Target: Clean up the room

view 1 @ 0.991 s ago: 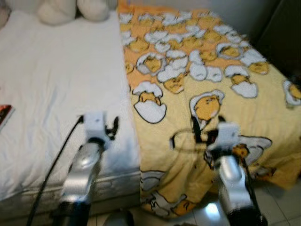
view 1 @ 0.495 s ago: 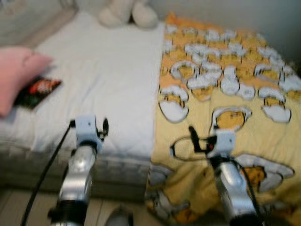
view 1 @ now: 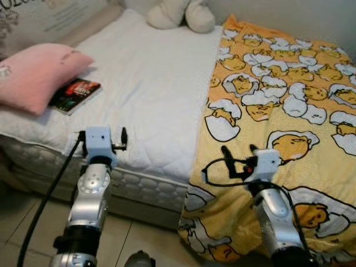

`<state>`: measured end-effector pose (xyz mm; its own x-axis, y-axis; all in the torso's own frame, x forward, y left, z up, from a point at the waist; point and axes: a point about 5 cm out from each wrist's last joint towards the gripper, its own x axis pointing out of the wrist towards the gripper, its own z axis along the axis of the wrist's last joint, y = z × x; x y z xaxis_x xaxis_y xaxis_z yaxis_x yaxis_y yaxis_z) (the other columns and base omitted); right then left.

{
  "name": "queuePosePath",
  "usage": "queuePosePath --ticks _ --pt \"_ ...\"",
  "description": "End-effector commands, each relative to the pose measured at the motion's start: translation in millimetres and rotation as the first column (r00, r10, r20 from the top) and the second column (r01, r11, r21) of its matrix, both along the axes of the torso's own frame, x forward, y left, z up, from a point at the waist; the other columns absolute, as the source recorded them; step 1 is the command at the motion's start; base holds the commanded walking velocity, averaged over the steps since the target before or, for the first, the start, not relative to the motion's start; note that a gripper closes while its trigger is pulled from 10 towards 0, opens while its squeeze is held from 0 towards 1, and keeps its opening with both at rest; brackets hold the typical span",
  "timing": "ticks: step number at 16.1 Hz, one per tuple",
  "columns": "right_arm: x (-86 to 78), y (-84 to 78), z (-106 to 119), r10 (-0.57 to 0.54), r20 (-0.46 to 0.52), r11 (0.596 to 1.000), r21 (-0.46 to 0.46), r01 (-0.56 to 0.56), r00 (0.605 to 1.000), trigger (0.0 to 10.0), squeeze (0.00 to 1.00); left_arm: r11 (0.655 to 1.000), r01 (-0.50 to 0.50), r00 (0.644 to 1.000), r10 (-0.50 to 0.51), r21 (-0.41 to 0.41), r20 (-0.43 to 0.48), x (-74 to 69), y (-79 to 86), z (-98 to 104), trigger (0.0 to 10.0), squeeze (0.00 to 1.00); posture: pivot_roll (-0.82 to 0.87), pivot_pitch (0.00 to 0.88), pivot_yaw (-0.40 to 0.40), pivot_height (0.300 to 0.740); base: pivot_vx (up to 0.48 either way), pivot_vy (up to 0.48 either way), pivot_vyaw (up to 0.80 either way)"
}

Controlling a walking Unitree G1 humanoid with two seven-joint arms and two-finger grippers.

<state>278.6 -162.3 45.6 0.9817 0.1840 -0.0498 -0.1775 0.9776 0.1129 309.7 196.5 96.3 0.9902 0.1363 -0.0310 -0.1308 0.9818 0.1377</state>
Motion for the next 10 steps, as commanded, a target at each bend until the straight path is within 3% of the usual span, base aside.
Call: queuePosePath --ticks 1,2,4,7,9,10 --pt "1.3 -0.8 -5 0.003 -0.042 1.0 -0.003 -0.003 0.999 10.0 0.95 1.0 -0.008 1.0 0.008 0.001 0.01 3.6 -2.8 3 10.0 0.0 0.14 0.0 -0.043 0.74 0.281 0.39 0.0" --pt "2.5 -3.4 -7 -0.014 -0.066 1.0 0.018 0.016 0.998 10.0 0.0 1.0 0.009 1.0 -0.009 -0.018 0.03 4.5 -5.7 5 10.0 0.0 0.14 0.0 -0.046 0.74 0.345 0.334 0.0" --pt "3.6 -7.3 -6 -0.034 -0.063 0.999 0.036 0.036 0.997 10.0 0.0 0.999 0.026 0.999 -0.024 -0.028 0.042 4.9 -8.3 6 10.0 0.0 0.14 0.0 -0.045 0.74 0.351 0.328 0.34" --pt "6.7 -16.2 -3 -0.059 -0.057 0.998 0.013 0.06 0.997 10.0 0.0 0.998 0.046 0.998 -0.045 -0.037 0.046 4.8 -9.1 7 10.0 0.0 0.13 0.0 -0.046 0.74 0.0 0.46 0.55" --pt "7.8 -18.3 -3 -0.065 -0.057 0.998 0.019 0.066 0.996 10.0 0.0 0.999 0.048 0.999 -0.048 -0.011 0.015 3.2 -8.5 2 10.0 0.0 0.13 0.0 -0.042 0.74 0.0 0.48 0.51" --pt "7.2 -23.3 -3 -0.112 -0.056 0.991 0.064 0.115 0.992 10.0 0.0 0.994 0.085 0.996 -0.083 0.069 -0.028 2.1 -9.2 -3 10.0 0.0 0.14 0.0 -0.015 0.74 0.0 0.0 0.52"
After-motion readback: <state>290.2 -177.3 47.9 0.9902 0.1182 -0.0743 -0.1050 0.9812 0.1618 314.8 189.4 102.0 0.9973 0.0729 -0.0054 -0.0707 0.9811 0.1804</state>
